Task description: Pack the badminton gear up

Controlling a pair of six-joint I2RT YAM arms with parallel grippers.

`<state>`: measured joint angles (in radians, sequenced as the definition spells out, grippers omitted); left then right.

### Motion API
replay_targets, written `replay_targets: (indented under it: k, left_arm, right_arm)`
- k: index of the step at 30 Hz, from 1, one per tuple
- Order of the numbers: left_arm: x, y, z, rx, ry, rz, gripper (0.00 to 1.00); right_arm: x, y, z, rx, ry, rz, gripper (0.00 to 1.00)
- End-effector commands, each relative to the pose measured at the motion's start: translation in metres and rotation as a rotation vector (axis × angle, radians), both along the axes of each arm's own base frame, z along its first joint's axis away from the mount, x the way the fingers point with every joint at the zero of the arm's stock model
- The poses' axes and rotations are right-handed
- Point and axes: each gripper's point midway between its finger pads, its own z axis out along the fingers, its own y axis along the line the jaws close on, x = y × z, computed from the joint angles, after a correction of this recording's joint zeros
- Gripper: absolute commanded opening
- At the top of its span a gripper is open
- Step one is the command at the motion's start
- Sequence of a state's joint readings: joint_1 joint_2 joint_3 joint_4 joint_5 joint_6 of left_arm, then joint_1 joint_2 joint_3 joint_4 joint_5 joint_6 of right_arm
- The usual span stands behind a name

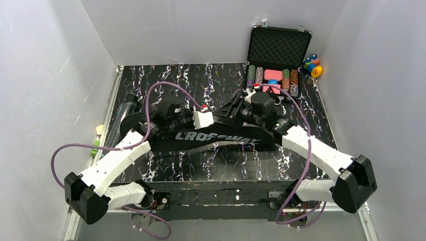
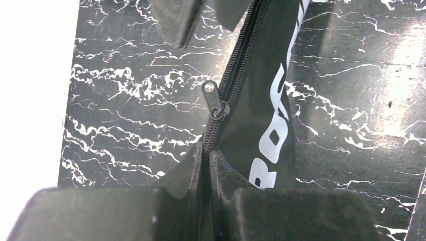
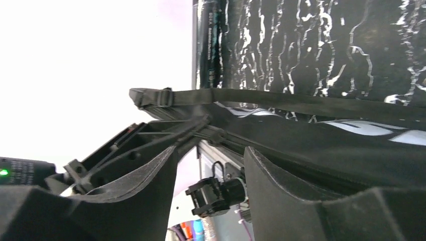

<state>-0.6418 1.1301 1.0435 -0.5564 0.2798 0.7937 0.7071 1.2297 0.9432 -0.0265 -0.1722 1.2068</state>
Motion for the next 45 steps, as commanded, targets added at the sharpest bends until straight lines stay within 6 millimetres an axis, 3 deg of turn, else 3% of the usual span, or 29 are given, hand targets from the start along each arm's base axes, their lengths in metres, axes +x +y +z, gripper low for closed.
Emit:
replay_targets:
  k: [1, 16, 26, 45]
  left_arm:
    - [0.002, -0.011, 0.037, -0.091, -0.140, -0.037, 0.00]
    - [-0.004, -0.016, 0.035, -0.092, -0.133, -0.050, 0.00]
    - [-0.007, -0.017, 0.036, -0.095, -0.138, -0.053, 0.00]
    - [-0.007, -0.015, 0.036, -0.092, -0.146, -0.047, 0.00]
  right_arm:
    - [0.000, 0.020, 0.041, 0.155, -0.029, 0.059, 0.56]
    - [0.001, 0.027, 0.007, 0.070, 0.014, 0.090, 0.54]
    - [-0.001, 0.036, 0.001, 0.102, 0.029, 0.116, 0.45]
    - [-0.006, 0.041, -0.003, 0.129, 0.031, 0.149, 0.12]
